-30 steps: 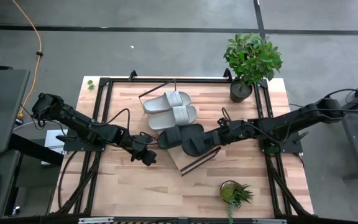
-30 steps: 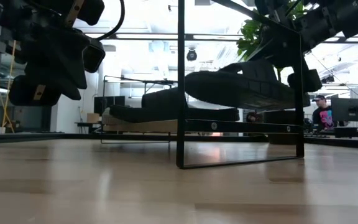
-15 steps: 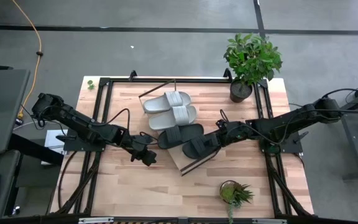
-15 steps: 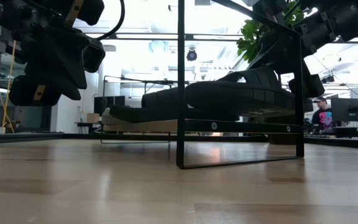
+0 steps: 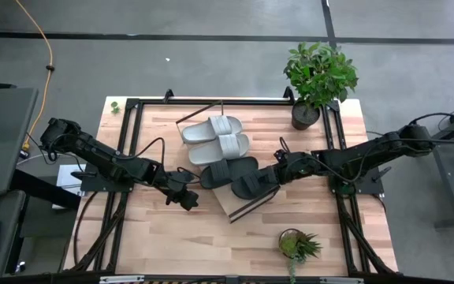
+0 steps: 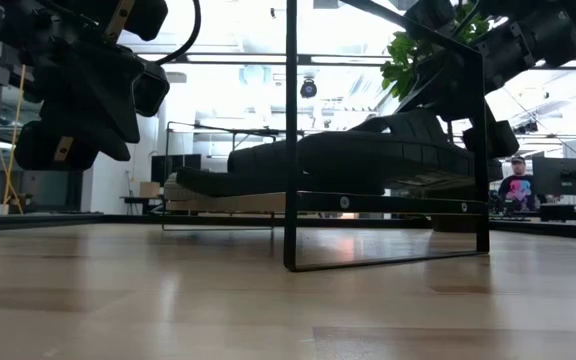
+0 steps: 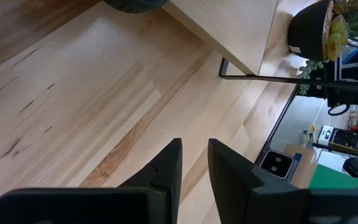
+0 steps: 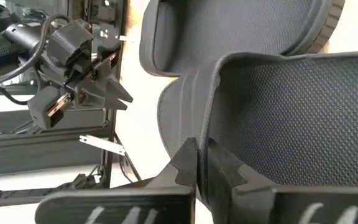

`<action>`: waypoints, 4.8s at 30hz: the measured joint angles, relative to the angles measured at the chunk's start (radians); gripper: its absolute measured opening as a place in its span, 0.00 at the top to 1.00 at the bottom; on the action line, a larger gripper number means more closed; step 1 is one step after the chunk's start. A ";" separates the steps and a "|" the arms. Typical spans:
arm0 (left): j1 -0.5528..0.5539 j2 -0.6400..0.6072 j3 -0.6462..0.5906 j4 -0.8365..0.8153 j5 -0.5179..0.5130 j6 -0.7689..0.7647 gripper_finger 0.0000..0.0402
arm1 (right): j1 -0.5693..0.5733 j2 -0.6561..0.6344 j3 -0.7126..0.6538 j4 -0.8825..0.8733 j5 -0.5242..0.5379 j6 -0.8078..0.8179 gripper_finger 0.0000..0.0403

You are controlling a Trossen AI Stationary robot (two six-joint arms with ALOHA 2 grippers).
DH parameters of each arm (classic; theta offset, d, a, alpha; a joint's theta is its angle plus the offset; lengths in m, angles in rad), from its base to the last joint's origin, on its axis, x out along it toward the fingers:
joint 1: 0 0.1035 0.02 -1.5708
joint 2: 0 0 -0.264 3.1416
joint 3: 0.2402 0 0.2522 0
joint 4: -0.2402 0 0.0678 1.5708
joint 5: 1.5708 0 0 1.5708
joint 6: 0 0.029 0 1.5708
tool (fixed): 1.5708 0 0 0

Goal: Pick and place slides into the shelf
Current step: Put the black slipper on the shelf

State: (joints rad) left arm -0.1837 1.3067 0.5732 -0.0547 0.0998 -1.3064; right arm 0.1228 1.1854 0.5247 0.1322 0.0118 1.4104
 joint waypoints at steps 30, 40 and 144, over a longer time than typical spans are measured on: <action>0.000 0.000 0.000 0.000 -0.005 0.000 0.83 | -0.014 -0.001 0.000 -0.039 -0.037 -0.031 0.96; 0.000 0.000 0.000 0.000 -0.008 0.000 0.83 | -0.019 -0.001 0.000 -0.038 -0.048 -0.027 0.84; 0.000 0.000 0.000 -0.008 0.004 0.000 0.83 | -0.124 -0.010 0.178 -0.871 0.085 -0.127 1.00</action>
State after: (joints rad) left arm -0.1837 1.3067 0.5732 -0.0624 0.1040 -1.3060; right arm -0.0009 1.1751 0.7025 -0.7388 0.0971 1.2831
